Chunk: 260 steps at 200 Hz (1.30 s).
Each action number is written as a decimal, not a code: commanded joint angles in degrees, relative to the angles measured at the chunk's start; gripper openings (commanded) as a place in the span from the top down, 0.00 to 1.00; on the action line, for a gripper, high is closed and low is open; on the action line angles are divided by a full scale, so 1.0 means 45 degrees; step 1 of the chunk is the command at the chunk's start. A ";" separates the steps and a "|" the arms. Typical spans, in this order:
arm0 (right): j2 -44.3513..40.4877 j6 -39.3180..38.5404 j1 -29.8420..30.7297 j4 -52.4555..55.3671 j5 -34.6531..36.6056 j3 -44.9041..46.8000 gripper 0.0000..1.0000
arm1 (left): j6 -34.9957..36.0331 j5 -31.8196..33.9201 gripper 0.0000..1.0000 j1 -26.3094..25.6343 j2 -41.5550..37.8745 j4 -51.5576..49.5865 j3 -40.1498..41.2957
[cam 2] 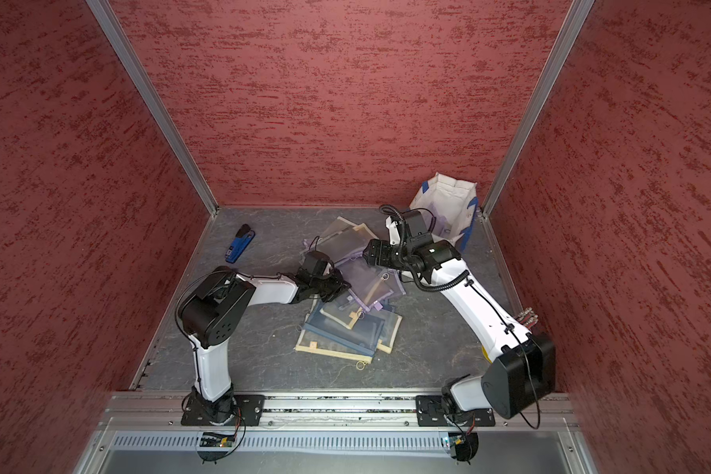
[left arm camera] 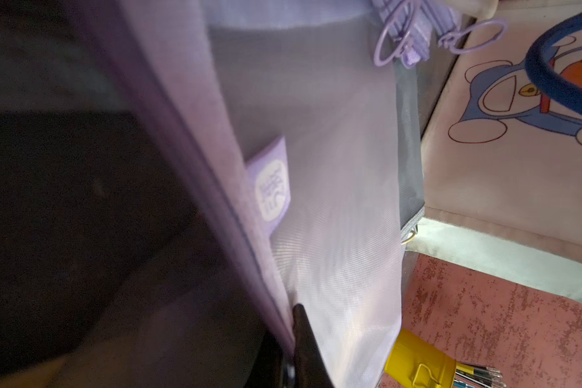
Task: Put the pencil pouch into the canvas bag
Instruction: Pick up the pencil pouch, then place the pencil pouch in the canvas bag.
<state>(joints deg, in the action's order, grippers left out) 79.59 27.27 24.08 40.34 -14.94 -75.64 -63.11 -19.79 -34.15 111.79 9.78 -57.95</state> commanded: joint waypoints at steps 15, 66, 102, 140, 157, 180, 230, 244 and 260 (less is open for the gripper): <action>-0.1226 0.0365 0.0021 0.0649 0.0701 0.0103 0.11 | 0.1730 0.0150 1.00 0.0029 -0.1537 0.0253 0.1085; -0.2601 -0.0059 0.0011 0.0841 -0.1311 -0.0222 0.11 | 0.5356 -0.2207 1.00 0.0382 -0.5801 -0.0163 0.2268; -0.3104 -0.0359 0.0021 -0.0178 -0.3310 -0.0014 0.10 | 0.7063 -0.3827 1.00 0.0635 -0.8997 -0.1334 0.2275; -0.3714 -0.0610 0.0002 -0.1417 -0.5054 0.0411 0.09 | 0.6947 -0.5603 1.00 0.1088 -1.0826 -0.1968 0.1272; -0.3976 -0.0504 0.0001 -0.1921 -0.5836 0.0665 0.09 | 0.6798 -0.6090 1.00 0.0928 -1.1001 -0.2224 0.0642; -0.4243 -0.0116 -0.0035 -0.2649 -0.6465 0.1196 0.09 | 0.6801 -0.6217 1.00 0.0425 -1.1114 -0.2867 -0.0038; -0.4707 0.0919 -0.0028 -0.4798 -0.7900 0.2288 0.15 | 0.6317 -0.5773 1.00 -0.0536 -1.1205 -0.2925 -0.0187; -0.4877 0.1198 -0.0034 -0.5436 -0.8344 0.2575 0.22 | 0.6312 -0.5405 1.00 -0.0736 -1.1228 -0.2974 -0.0188; -0.5068 0.1280 -0.0016 -0.5713 -0.8642 0.2899 0.35 | 0.6392 -0.5017 1.00 -0.0937 -1.1136 -0.3089 -0.0282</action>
<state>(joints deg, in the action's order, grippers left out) 59.05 31.03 24.05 21.50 -48.62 -63.94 -34.26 -45.15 -37.17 61.80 -2.98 -57.74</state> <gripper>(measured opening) 0.720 0.057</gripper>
